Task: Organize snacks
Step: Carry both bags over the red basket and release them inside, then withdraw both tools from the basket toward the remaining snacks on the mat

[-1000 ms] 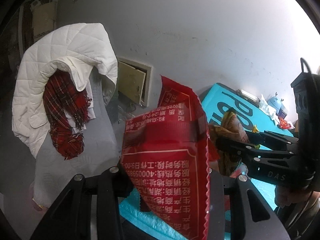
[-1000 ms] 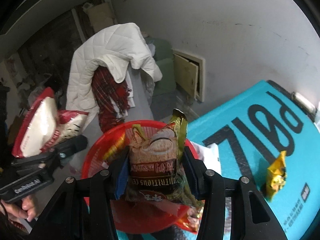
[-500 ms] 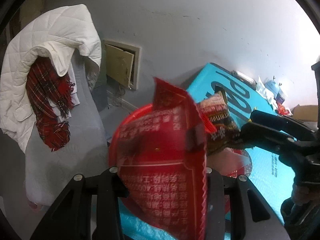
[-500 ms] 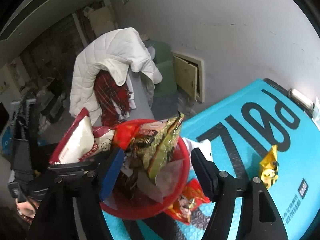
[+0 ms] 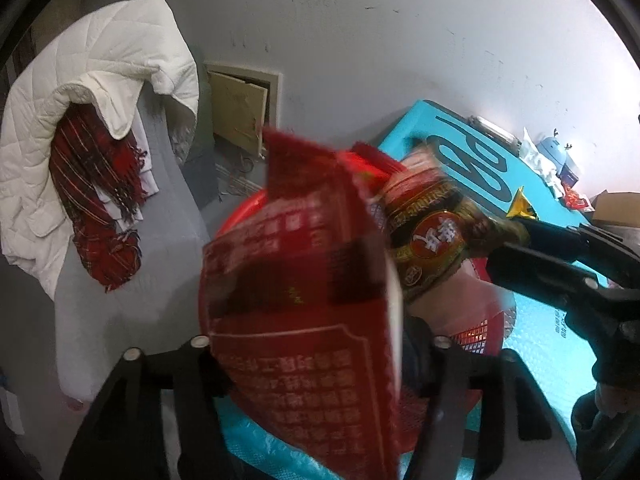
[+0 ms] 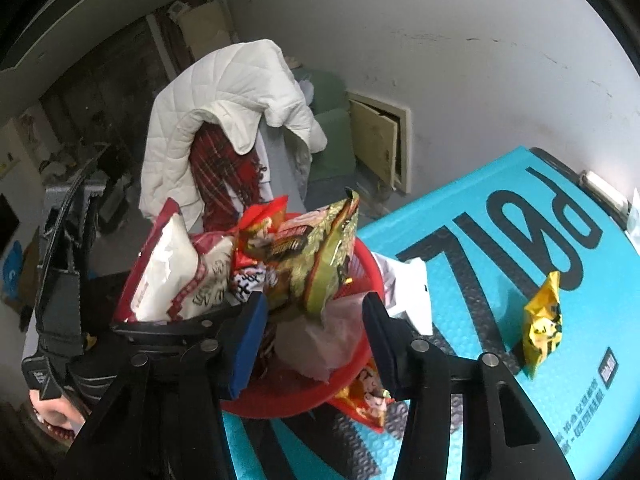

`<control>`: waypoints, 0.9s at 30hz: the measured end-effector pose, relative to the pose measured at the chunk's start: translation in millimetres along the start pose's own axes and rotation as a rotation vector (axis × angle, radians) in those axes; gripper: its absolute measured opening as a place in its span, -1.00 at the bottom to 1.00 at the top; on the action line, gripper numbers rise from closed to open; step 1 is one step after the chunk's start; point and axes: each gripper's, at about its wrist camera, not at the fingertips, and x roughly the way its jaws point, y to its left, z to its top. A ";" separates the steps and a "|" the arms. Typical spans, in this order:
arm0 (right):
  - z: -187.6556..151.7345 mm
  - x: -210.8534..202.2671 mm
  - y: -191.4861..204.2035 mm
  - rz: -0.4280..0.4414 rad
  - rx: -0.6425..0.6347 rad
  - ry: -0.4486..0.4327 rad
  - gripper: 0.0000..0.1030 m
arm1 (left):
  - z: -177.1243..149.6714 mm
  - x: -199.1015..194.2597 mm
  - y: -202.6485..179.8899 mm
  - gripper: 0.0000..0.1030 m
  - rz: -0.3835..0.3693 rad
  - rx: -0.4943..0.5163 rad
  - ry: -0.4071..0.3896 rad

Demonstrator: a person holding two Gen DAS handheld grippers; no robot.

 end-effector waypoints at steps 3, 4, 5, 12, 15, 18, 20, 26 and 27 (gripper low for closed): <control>-3.2 -3.4 -1.0 -0.004 0.005 0.001 -0.04 | 1.8 -6.1 -2.3 0.37 0.017 0.009 -0.018; -3.9 -4.6 -1.5 -0.007 0.007 0.001 -0.04 | 2.1 -7.8 -2.6 0.38 0.017 0.008 -0.022; -4.1 -5.5 -1.9 -0.008 0.008 0.000 -0.04 | 2.5 -10.6 -3.4 0.38 0.015 0.011 -0.030; -5.4 -19.6 -1.2 -0.018 0.002 -0.023 -0.03 | 6.9 -32.6 -8.4 0.38 0.034 0.034 -0.081; -3.9 -27.7 -0.1 -0.019 -0.001 -0.038 -0.03 | 9.4 -45.1 -14.4 0.38 0.039 0.047 -0.107; -2.9 -38.8 0.5 -0.023 -0.007 -0.061 -0.03 | 11.5 -56.5 -20.7 0.38 0.042 0.057 -0.128; -2.1 -45.7 1.5 -0.024 -0.011 -0.075 -0.03 | 12.6 -64.8 -25.0 0.38 0.042 0.064 -0.146; -0.2 -74.7 7.8 -0.035 -0.033 -0.134 0.01 | 15.4 -93.1 -39.9 0.38 0.040 0.090 -0.206; -0.7 -80.5 8.8 -0.038 -0.037 -0.145 0.01 | 15.9 -96.4 -41.2 0.38 0.037 0.094 -0.213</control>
